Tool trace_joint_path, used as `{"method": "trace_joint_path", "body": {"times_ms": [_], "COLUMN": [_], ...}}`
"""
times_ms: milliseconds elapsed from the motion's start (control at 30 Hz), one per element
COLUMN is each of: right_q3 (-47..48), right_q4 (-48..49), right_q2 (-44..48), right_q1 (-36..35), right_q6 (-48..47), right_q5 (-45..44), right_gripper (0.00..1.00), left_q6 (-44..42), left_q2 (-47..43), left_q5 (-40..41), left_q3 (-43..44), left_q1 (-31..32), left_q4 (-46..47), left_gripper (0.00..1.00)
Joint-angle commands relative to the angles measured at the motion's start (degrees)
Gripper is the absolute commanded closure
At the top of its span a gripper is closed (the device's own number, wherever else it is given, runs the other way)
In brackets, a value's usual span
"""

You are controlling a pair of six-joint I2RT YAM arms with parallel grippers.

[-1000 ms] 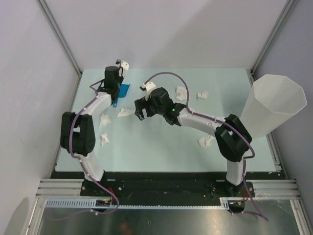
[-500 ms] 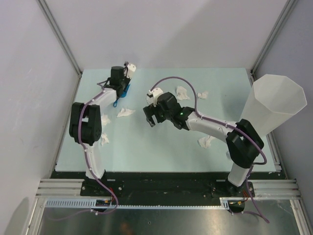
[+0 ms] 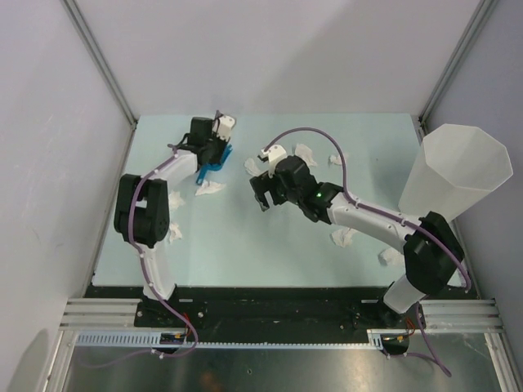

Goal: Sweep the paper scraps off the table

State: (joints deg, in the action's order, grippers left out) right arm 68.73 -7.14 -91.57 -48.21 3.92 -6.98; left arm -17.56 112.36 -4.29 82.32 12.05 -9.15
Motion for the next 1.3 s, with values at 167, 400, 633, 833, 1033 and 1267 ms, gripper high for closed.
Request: {"method": "trace_joint_path", "body": {"times_ms": [167,400,633,833,1033,1267], "right_q3": [-5.88,-10.36,-11.95,-11.86,-11.60,-0.54], "right_q4": [-0.95,-3.41,-4.82,-0.70,10.09,8.81], "right_q2": [9.21,17.47,21.26,18.36,9.93,-8.34], "right_q1": [0.92,2.68,3.21,2.86,0.39,2.24], "right_q6": [1.08,3.46,5.39,9.87,14.88,13.49], "right_q5": [-6.72,-11.47,-13.05,-13.76,-15.52,-6.56], "right_gripper": [0.05,0.04,0.04,0.04,0.08,0.13], "left_q6": [10.96,15.00,17.21,14.05,12.03,10.27], "left_q2": [-2.76,-4.60,-10.30,-19.26,-25.25,-30.61], "left_q5": [-15.29,-18.99,-18.48,-9.25,-7.48,-8.80], "left_q3": [-7.53,-7.71,-5.86,-2.52,-2.60,-9.54], "left_q1": [9.82,15.80,18.27,17.65,13.09,3.17], "left_q4": [-8.87,-9.22,-9.48,-9.49,-9.66,-9.57], "left_gripper": [1.00,1.00,1.00,1.00,1.00,1.00]}}
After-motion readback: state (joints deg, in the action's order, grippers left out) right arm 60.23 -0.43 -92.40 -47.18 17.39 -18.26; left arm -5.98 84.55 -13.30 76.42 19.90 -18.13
